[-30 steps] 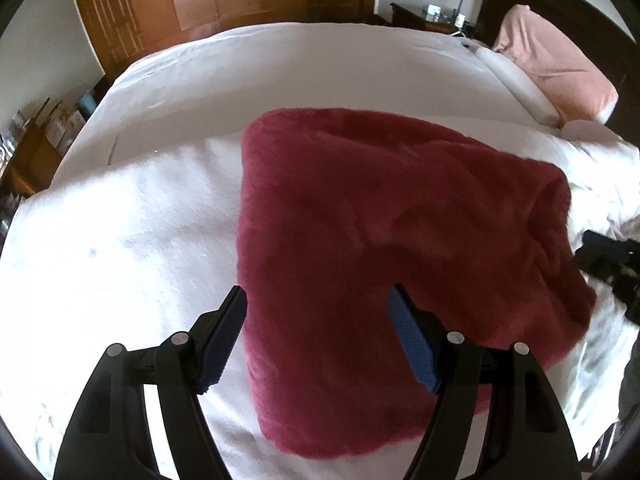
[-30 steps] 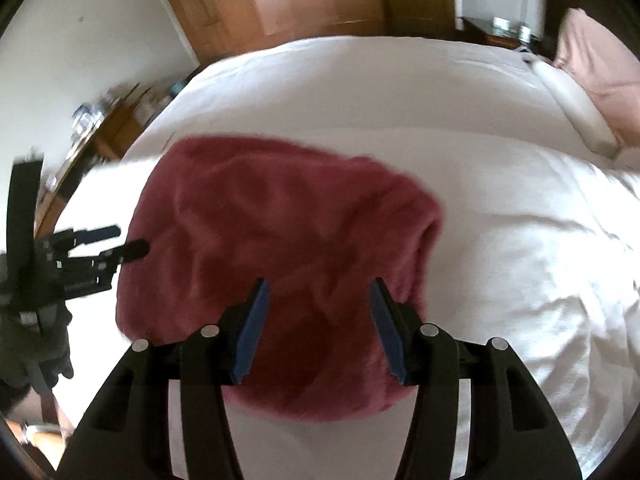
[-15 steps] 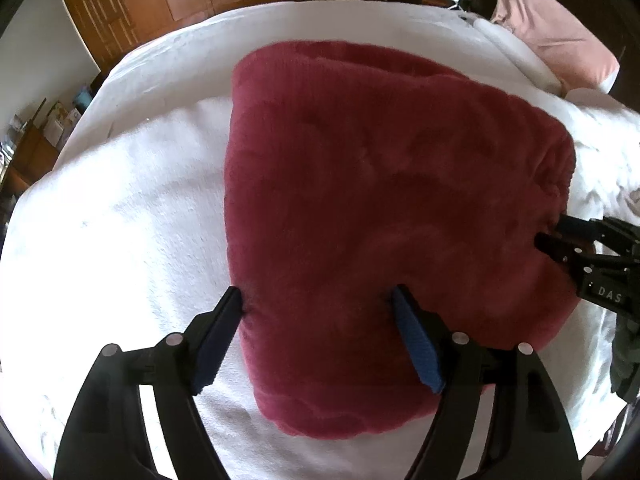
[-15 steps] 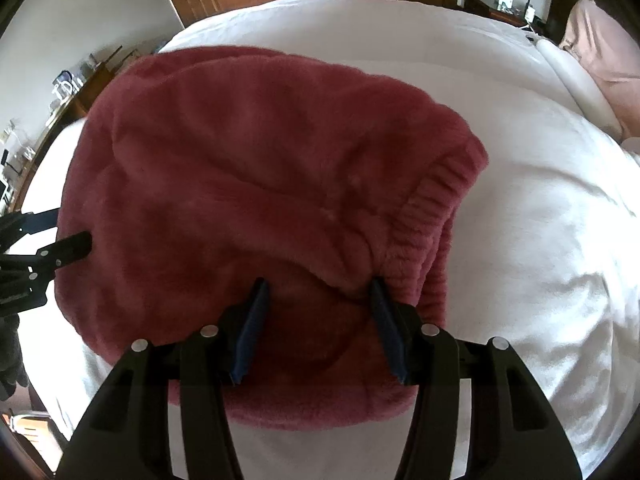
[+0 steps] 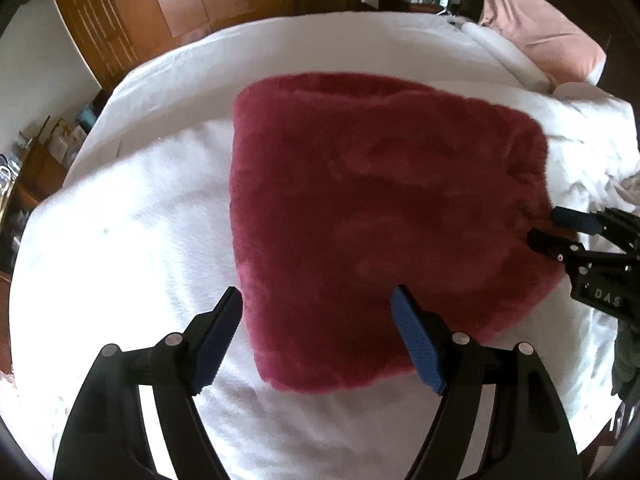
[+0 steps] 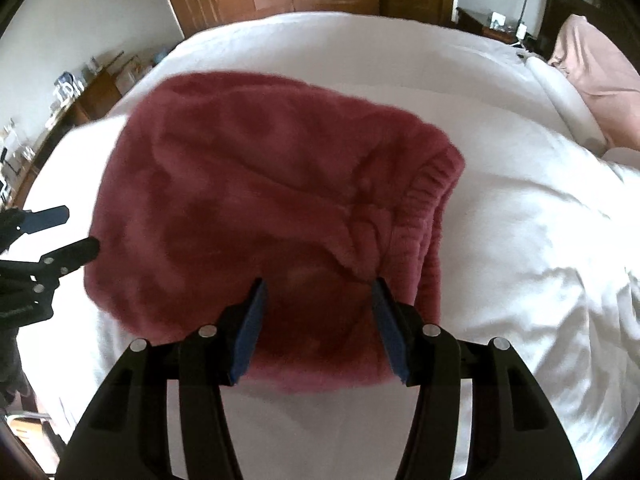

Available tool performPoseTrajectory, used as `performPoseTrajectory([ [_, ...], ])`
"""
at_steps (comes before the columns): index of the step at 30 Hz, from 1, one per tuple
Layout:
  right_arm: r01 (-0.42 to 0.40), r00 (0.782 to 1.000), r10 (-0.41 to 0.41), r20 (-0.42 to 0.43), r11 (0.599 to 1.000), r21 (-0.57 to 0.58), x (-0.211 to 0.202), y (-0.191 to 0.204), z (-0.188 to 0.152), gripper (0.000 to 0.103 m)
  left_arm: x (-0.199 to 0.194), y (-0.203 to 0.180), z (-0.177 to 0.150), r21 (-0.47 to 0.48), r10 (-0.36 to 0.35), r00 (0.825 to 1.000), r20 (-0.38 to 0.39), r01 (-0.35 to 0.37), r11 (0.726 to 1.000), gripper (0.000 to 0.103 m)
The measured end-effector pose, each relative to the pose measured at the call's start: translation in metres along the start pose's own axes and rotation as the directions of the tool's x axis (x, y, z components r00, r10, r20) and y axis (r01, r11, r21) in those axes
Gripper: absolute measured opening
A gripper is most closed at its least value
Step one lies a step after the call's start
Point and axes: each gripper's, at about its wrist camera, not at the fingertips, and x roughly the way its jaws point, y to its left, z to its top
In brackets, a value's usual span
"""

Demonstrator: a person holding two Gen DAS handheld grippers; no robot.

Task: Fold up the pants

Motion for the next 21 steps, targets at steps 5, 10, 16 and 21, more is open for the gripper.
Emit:
performPoseTrajectory([
  [5,-0.020,0.998,0.018,0.062,0.999,0.031,-0.041,0.008,-0.006,0.070,-0.037,-0.010,-0.004,0.020,0.008,0.999,0.051,-0.009,1.000,0.077],
  [10,-0.026,0.991,0.016,0.133,0.997,0.076,-0.089,0.017,-0.013,0.079,-0.075,-0.016,-0.006,0.029,0.000,0.994,0.113,-0.003,1.000,0.087],
  [16,-0.034,0.981,0.017,0.193,0.995,0.089,-0.142,0.035,-0.023,0.098,-0.122,-0.021,-0.010,0.044,0.008,0.983,0.185,-0.016,0.999,0.096],
  [21,-0.005,0.976,-0.014,0.216,0.996,0.090,-0.178,0.048,-0.028,0.099,-0.161,-0.016,-0.011,-0.007,0.036,0.970,0.242,-0.035,0.999,0.097],
])
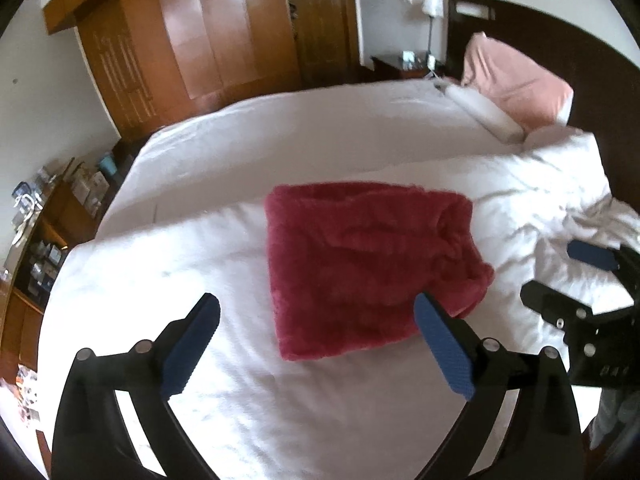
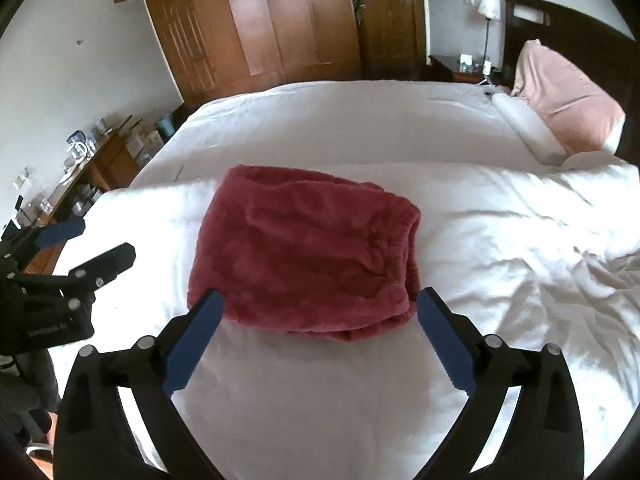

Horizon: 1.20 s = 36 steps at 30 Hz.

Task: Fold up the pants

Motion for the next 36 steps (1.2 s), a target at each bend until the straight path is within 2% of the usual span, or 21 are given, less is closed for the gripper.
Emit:
performPoseTrajectory([
  [5,0.001,0.999,0.000,0.049,1.000,-0.015,-0.034,0.012,0.004,0.100,-0.038,0.010,0.008,-0.053,0.039,0.996,0.080,-0.035,0.998,0.097],
  [12,0.029,0.995,-0.022,0.102,0.997,-0.071,-0.063,0.034,0.008,0.100,-0.065,0.015,0.014,-0.088,0.112,0.989,0.102,-0.103,0.991,0.098],
  [21,0.038,0.994,-0.030,0.105,0.996,-0.082,-0.069,0.040,0.010,0.100,-0.070,0.019,0.010,-0.080,0.064,0.995,0.072,-0.058,0.995,0.098],
  [30,0.052,0.994,-0.042,0.101,0.994,-0.100,-0.067,0.046,0.010,0.100,-0.066,0.018,0.007,-0.059,0.101,0.993,0.056,-0.098,0.993,0.098],
  [36,0.056,0.994,-0.045,0.096,0.993,-0.108,-0.066,0.049,0.009,0.100,-0.065,0.019,0.006,-0.058,0.088,0.995,0.049,-0.085,0.995,0.098],
])
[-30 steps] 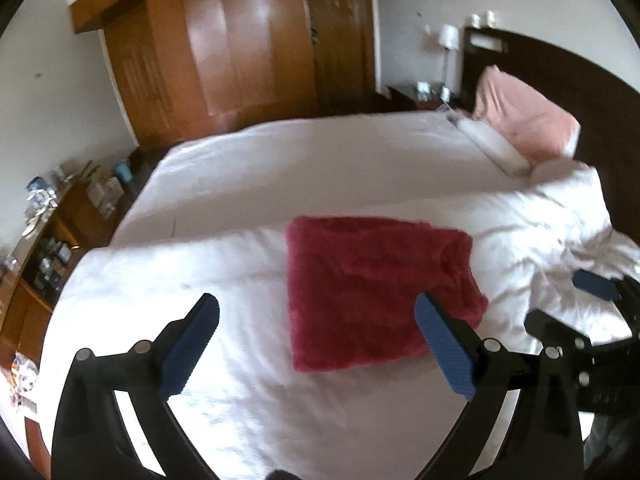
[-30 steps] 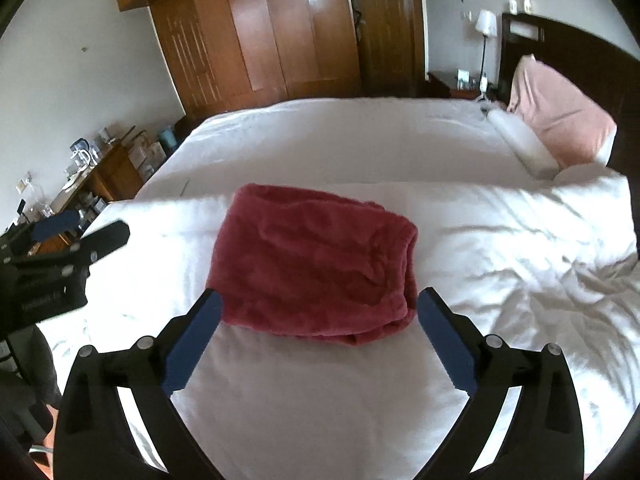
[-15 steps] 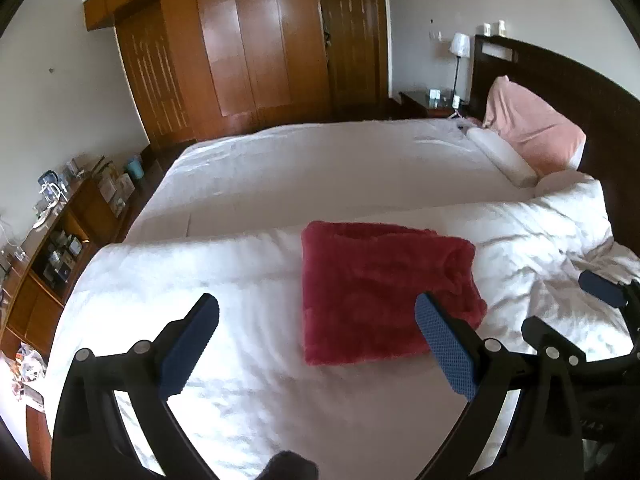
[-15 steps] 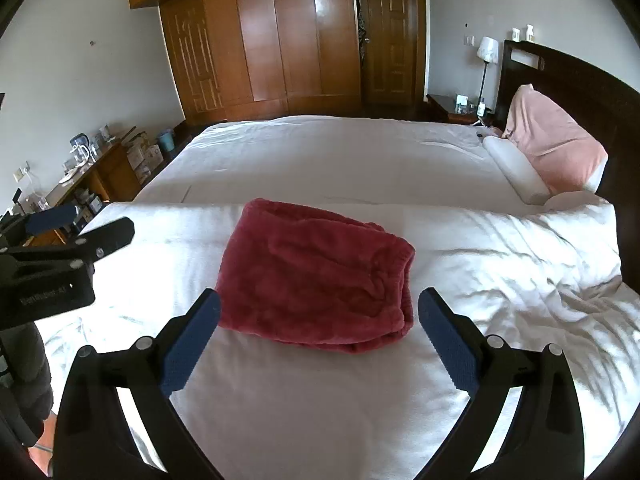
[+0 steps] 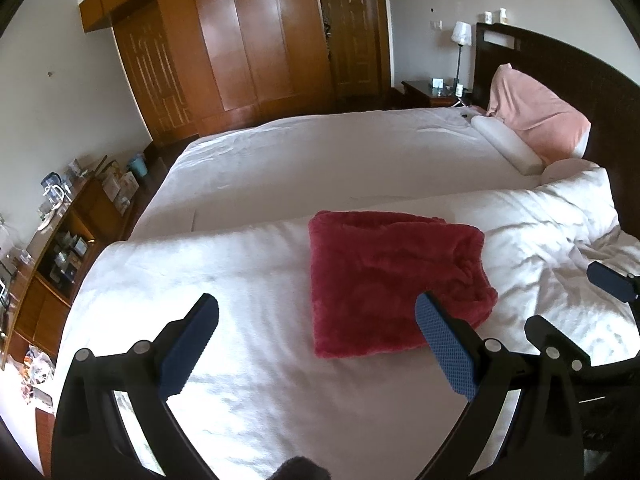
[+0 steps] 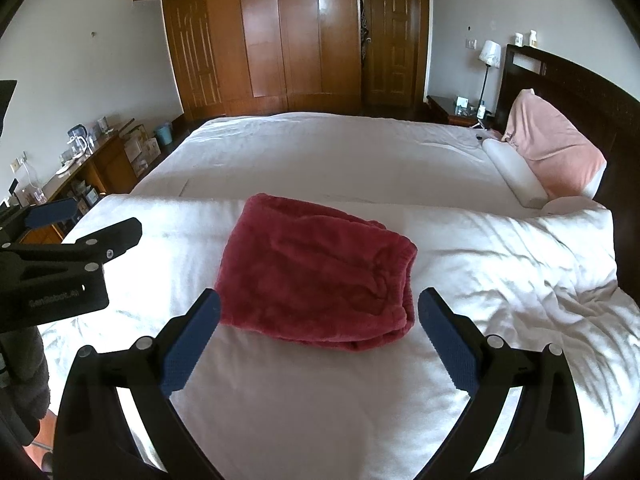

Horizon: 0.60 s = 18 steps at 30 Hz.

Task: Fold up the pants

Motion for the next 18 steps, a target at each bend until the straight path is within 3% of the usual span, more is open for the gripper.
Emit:
performPoseTrajectory([
  [11,0.010,1.000,-0.010,-0.005,1.000,0.015,0.003,-0.003,-0.003,0.100,0.007,-0.005,0.002,0.026,-0.025,1.000,-0.002,0.025,0.999,0.098],
  [18,0.014,1.000,-0.013,-0.016,1.000,0.019,0.005,-0.006,-0.002,0.100,0.006,-0.010,0.003,0.057,-0.034,0.999,0.037,0.032,0.998,0.098],
])
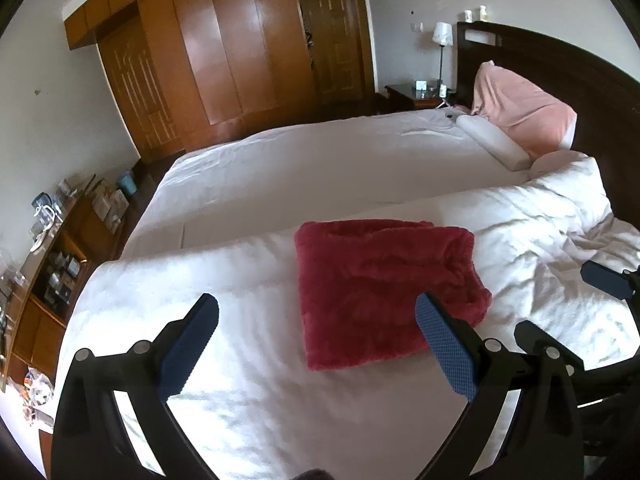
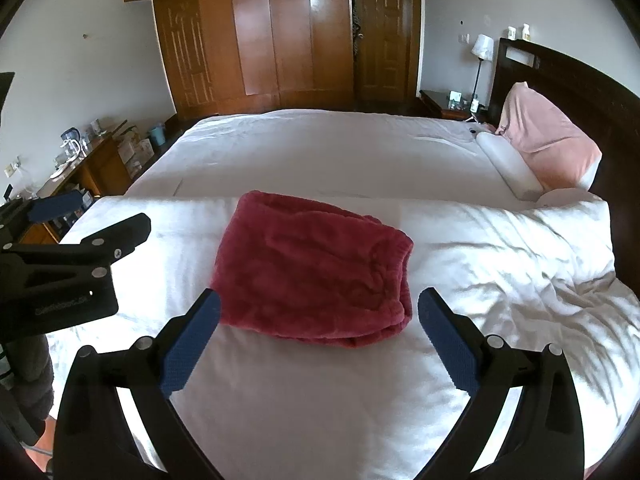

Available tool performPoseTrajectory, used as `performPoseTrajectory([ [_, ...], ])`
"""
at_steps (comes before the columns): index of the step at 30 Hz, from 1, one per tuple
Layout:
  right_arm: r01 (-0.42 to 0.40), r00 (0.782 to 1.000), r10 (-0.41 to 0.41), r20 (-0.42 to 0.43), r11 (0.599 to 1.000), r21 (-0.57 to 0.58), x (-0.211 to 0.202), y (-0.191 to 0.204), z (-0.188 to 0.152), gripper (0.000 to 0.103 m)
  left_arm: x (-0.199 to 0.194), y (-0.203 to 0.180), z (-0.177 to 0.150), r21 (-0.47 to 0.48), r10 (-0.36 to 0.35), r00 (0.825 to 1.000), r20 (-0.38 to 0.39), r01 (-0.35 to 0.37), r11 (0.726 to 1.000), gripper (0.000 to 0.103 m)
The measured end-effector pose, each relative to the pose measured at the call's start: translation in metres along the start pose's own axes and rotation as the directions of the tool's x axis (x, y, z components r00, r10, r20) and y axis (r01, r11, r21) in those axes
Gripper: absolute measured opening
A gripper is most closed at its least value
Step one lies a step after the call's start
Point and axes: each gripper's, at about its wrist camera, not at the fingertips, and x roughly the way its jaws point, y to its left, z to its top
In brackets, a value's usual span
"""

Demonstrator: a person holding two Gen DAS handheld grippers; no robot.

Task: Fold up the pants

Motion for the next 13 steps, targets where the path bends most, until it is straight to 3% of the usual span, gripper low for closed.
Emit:
performPoseTrajectory([
  [13,-0.008,1.000,0.008,-0.023,1.000,-0.002,0.008,0.010,-0.002,0.100,0.007,0.018,-0.005,-0.030,-0.003,0.999,-0.032,0.002,1.000,0.098],
])
